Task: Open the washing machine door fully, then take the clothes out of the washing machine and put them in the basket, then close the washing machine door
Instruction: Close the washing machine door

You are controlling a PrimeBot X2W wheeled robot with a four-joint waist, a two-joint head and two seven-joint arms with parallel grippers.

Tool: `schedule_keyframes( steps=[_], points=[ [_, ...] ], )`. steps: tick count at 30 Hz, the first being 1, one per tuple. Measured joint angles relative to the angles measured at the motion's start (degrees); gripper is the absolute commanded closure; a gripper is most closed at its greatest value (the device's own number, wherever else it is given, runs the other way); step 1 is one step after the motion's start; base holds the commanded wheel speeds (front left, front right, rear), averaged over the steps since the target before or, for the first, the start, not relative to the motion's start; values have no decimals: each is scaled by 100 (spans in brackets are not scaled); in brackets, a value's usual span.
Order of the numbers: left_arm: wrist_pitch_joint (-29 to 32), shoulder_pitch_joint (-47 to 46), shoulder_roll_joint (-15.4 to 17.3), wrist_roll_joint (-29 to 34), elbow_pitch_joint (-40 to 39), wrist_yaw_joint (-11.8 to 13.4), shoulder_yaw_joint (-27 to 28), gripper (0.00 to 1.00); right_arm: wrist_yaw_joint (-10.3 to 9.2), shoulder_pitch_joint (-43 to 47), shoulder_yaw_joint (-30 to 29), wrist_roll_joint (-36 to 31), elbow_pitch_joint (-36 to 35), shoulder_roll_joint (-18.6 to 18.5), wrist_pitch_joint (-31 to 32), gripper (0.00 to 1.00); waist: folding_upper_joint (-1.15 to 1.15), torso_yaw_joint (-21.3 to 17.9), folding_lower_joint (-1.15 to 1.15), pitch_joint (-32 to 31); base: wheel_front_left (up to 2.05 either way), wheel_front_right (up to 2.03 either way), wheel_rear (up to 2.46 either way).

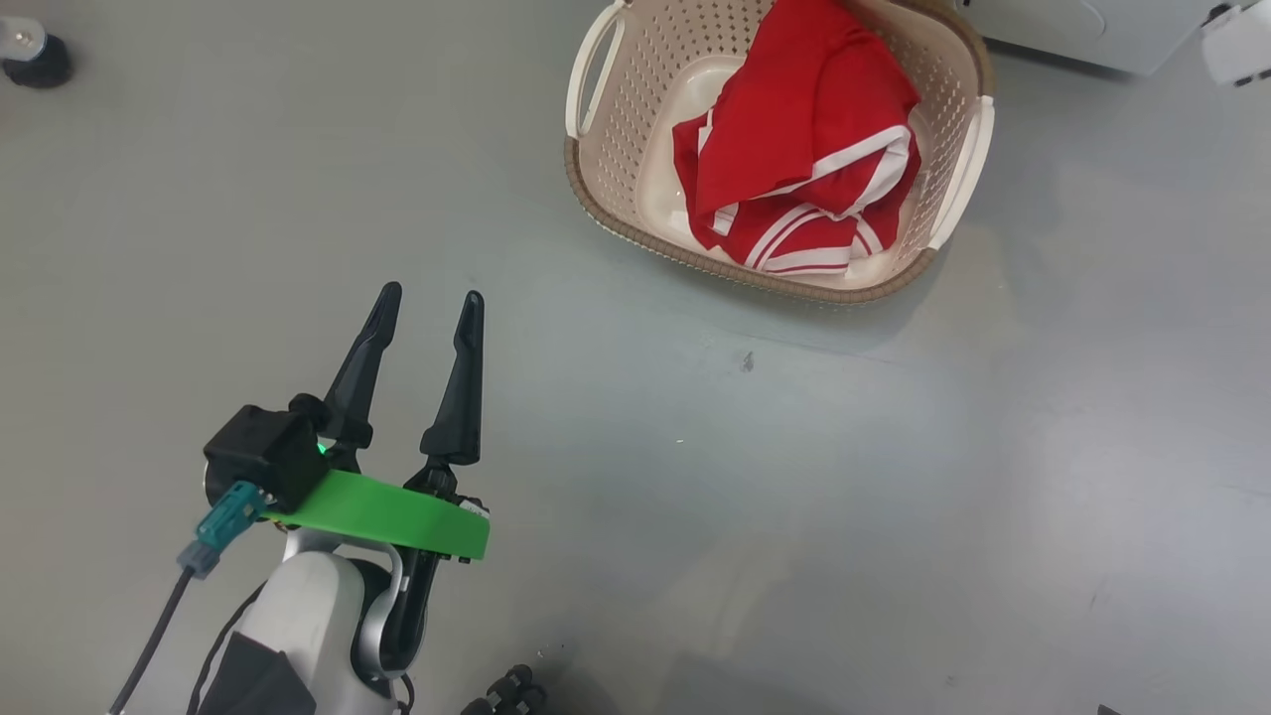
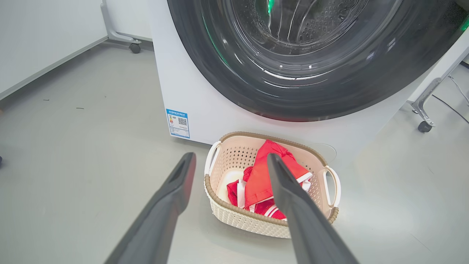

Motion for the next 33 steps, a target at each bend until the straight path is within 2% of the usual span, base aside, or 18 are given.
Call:
schedule_keyframes(
  steps=[6,14,28,33],
  points=[
    [0,-122,-24,-44,3,-44,-43,0,-2,-285,-41,-107,69,-171,74,100,0,94,0,171,0,0,0],
    [0,-154,-26,-267,0,-44,-129,0,-55,-538,-82,-212,196,-199,124,100,0,197,0,280,0,0,0],
    [0,-231,-29,-449,49,-44,-265,0,-109,-737,-87,-278,409,-130,55,100,0,247,0,279,0,0,0],
    [0,-235,-31,-435,168,-44,-215,0,-198,-667,-46,-277,644,-52,-89,100,0,231,0,133,0,0,0]
  ],
)
